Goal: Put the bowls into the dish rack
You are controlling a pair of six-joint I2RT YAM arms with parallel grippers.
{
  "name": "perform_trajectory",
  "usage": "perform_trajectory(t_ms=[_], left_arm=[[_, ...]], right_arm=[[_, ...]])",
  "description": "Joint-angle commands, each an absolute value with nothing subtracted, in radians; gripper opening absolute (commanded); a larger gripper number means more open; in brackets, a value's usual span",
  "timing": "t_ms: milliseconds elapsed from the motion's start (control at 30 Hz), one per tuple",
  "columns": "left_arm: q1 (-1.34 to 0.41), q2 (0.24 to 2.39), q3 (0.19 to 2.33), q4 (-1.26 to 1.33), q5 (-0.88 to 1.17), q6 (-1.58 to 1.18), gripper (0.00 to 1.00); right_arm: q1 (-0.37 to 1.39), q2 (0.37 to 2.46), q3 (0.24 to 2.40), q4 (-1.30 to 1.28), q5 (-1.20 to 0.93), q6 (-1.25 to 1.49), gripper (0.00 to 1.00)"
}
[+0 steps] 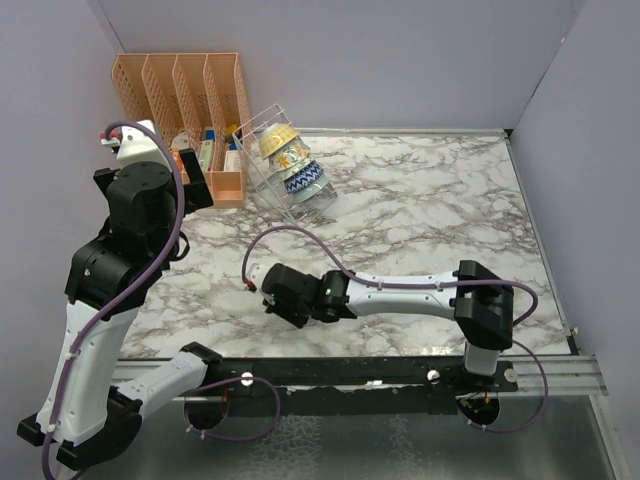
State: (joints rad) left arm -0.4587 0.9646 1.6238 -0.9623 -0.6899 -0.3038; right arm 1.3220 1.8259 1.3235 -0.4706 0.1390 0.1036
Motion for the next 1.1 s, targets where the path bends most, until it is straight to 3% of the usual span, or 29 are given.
perform_trajectory(t_ms=[0, 333, 533, 833, 1067], left_arm=[[-0.462, 0.942, 1.607, -0.922, -0.730, -0.286, 0.99], [-0.462, 0.951, 1.680, -0.929, -0.734, -0.264, 0.99], [-0.462, 0.960, 1.708, -0.926, -0.732, -0.238, 0.99], [-0.462, 0.965, 1.747, -0.935, -0.745, -0.196, 0.99], [-0.462, 0.961, 1.708, -0.931, -0.728, -0.182, 0.99]], right_arm=[[1.240, 1.772, 1.399, -0.428, 0.004, 0.153, 0.01], [0.940, 1.731, 1.635, -0.298, -0.509, 0.426, 0.01], [0.778, 1.871, 1.784, 0.130, -0.663, 0.922, 0.01], [0.697, 2.253, 2.162, 0.564, -0.485, 1.398, 0.01], [0.687, 2.329, 2.177, 0.729, -0.110, 1.381, 0.01]])
